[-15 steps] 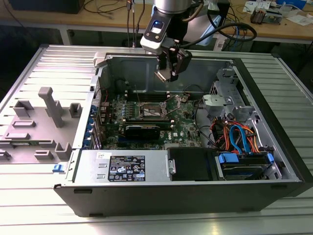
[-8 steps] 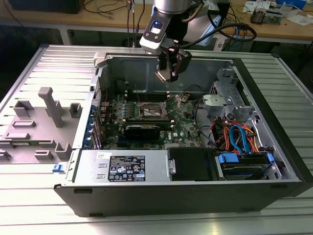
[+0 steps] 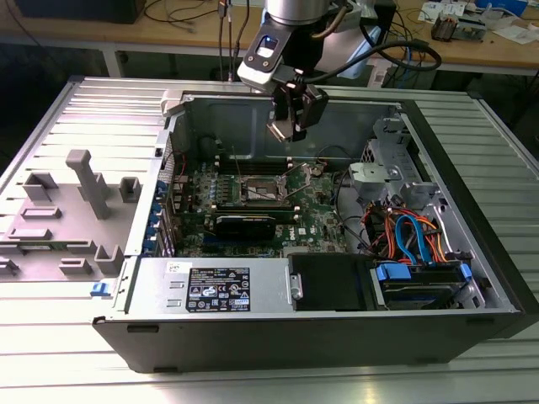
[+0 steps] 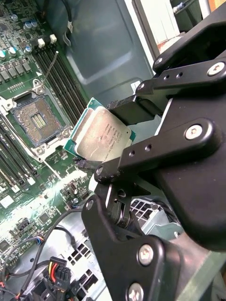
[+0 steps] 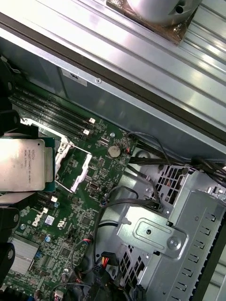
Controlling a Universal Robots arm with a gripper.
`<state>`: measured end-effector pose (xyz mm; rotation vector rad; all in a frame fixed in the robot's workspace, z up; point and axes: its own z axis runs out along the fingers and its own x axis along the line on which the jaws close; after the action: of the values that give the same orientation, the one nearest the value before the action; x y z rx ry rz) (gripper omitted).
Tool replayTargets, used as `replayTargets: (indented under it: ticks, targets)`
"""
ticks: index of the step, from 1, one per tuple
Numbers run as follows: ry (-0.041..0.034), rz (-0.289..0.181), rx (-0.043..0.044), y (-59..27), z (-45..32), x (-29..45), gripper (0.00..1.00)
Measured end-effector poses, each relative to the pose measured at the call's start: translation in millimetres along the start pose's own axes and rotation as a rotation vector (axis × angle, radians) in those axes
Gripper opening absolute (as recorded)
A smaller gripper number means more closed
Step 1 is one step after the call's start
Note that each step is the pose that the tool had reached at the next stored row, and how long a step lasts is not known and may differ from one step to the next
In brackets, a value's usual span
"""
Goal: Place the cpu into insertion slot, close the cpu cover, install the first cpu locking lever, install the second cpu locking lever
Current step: 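Place the cpu into insertion slot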
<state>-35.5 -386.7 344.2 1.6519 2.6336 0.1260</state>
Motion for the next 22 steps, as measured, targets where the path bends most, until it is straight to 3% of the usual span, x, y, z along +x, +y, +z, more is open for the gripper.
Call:
replayTargets:
  ticks: [22]
  targets:
    - [-0.0022,0.025,-0.0003,-0.3,0.2,-0.6,0.54]
